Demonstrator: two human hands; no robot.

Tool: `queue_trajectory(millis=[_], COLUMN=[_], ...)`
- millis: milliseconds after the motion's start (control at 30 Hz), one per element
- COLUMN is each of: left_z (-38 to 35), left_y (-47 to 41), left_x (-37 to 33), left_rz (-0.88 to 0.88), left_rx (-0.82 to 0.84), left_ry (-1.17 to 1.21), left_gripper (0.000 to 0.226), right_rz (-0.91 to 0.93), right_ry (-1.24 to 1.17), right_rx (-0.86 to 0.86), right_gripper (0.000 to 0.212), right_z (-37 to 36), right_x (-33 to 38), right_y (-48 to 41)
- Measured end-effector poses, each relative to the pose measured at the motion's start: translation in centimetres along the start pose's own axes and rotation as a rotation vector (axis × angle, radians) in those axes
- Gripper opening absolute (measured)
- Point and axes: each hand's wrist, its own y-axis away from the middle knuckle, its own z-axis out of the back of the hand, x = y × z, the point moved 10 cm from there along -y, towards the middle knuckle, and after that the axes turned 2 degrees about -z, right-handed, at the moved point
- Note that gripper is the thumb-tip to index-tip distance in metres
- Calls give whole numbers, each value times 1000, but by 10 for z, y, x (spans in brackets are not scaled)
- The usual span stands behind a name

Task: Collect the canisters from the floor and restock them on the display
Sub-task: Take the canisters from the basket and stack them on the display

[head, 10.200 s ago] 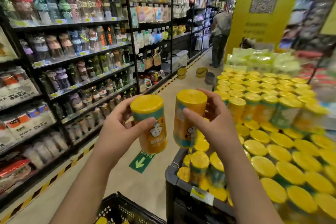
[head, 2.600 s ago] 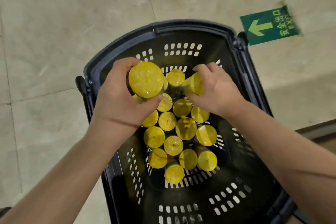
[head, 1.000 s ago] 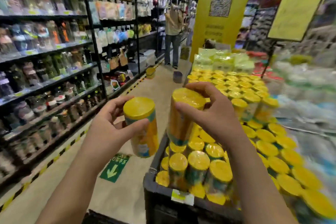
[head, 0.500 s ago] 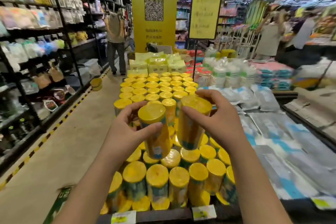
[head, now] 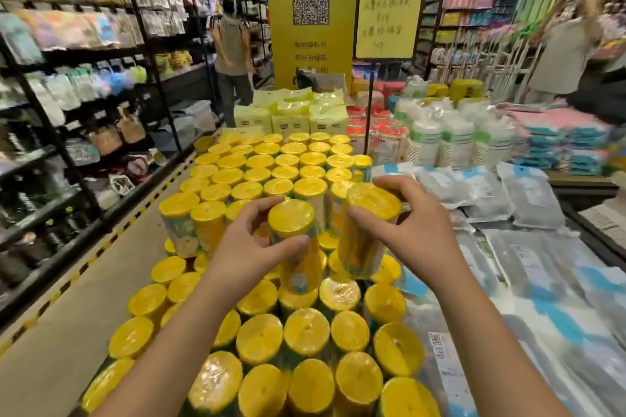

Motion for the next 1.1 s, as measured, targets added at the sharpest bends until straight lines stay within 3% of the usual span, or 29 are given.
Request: queue_trajectory(millis=[300, 633, 867, 1100], left_z=[-21, -55, -75, -84], left_y=[-47, -98, -116, -113], left_x=[25, 42, 60, 65], left_rz=[25, -150, -167, -256], left_rx=[40, 178, 198, 228], left_ry=[-203, -615, -656, -859], left_gripper=[71, 82, 79, 76], right_rz=[-51, -69, -93, -128], right_ry=[55, 81, 98, 129], right_rx=[76, 51, 9, 10], right_gripper=[63, 65, 64, 67], right_z=[-25, -33, -21, -22], right_x=[-40, -61, -79, -100], right_y=[-38, -52, -52, -57])
